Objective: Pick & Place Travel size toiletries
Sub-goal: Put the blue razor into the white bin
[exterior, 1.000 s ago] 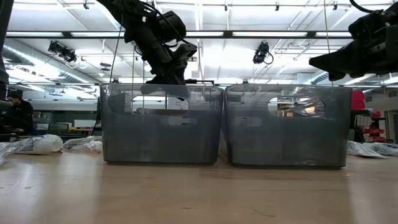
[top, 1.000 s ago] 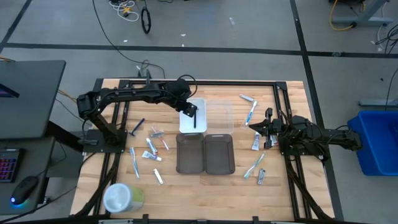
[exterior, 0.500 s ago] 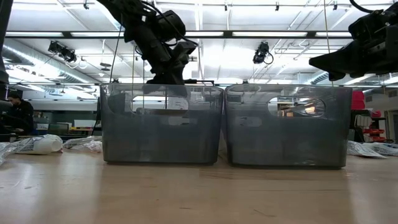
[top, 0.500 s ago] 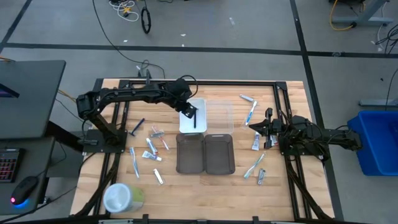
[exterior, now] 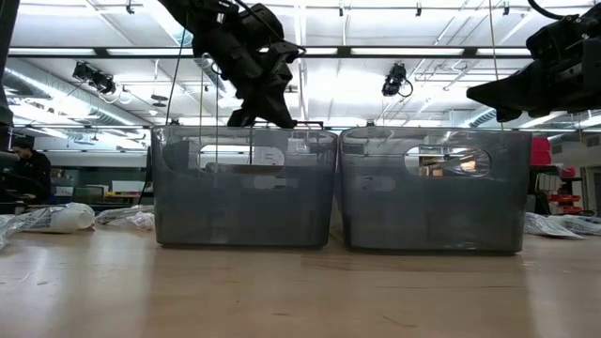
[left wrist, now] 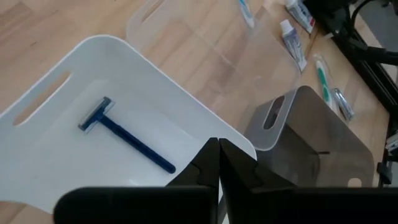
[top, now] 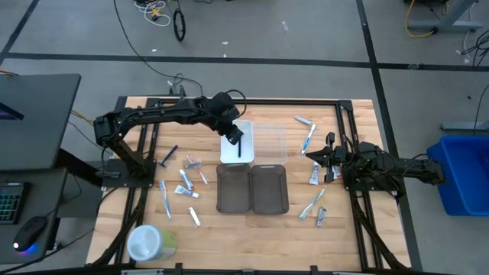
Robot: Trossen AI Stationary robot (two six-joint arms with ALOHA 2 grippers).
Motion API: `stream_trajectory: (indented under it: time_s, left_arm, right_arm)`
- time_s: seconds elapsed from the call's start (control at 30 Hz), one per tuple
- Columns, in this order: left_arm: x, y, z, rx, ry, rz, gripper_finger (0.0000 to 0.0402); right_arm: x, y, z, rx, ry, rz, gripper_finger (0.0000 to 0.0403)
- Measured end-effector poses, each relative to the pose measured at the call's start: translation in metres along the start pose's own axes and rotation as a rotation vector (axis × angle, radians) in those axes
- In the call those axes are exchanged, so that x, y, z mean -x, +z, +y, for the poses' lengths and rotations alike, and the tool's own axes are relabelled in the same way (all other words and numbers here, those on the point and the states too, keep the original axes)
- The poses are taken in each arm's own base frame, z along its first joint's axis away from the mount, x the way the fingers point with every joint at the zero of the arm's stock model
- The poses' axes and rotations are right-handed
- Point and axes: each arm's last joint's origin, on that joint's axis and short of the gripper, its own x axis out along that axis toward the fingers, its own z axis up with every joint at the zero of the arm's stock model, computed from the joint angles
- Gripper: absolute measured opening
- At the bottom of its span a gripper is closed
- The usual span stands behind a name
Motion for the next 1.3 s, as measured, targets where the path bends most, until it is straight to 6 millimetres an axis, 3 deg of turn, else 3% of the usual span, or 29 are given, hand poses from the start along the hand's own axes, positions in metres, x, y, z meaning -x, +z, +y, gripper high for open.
stream_trajectory:
  time_s: [0.3, 0.93, 1.3]
  left_arm:
    - [0.016, -0.005, -0.001, -0.057, 0.047, -0.017, 0.0005]
    - [0.068, -0.069, 0.018, -0.081, 0.138, -0.058, 0.0004]
    - [0.071, -0.089, 0.027, -0.041, 0.211, 0.037, 0.0004]
  right_arm:
    - [0.000, 0.000, 0.000, 0.000, 0.000, 0.000, 0.0014]
    - [0.000, 0.000, 0.000, 0.000, 0.000, 0.000, 0.0013]
    - [0.000, 0.000, 0.000, 0.000, 0.000, 0.000, 0.0014]
